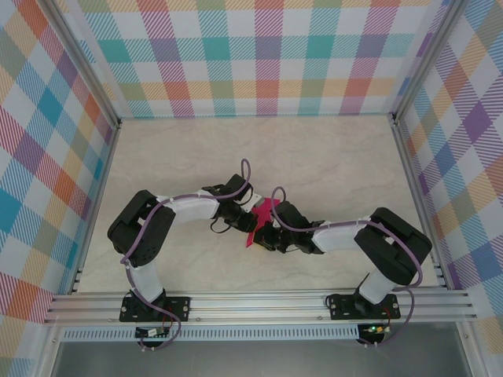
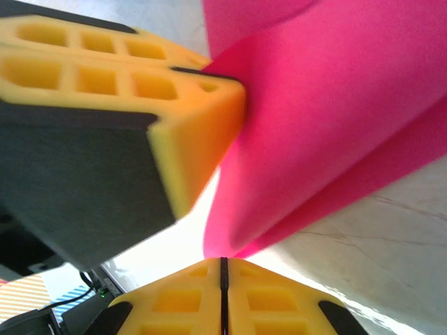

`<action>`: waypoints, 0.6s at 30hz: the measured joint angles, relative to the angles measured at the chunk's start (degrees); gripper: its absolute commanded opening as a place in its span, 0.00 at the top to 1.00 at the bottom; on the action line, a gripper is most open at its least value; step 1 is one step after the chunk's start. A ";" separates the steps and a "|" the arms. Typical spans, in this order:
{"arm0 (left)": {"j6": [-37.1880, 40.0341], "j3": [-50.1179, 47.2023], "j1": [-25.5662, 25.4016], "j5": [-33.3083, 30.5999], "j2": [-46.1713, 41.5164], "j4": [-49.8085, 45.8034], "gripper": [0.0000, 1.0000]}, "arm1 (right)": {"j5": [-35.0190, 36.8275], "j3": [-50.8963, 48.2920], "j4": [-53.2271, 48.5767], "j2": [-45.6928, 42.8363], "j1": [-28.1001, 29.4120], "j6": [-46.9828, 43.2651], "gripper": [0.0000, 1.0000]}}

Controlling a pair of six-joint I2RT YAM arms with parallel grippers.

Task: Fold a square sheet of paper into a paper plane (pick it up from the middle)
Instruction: Third fold the triangle at the center of the table.

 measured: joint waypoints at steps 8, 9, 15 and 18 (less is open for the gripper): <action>0.02 0.13 0.13 0.81 0.31 0.07 1.00 | 1.03 0.00 3.65 0.57 0.63 1.25 0.90; 0.02 0.20 0.17 0.87 0.35 0.04 1.00 | 1.03 0.00 4.20 0.96 0.63 1.46 0.90; 0.02 0.26 0.33 1.29 0.44 0.00 1.00 | 1.22 -0.50 5.22 2.25 0.63 2.12 0.89; 0.02 0.26 0.33 1.29 0.44 0.00 1.00 | 1.44 -1.05 5.40 2.86 0.66 2.19 0.89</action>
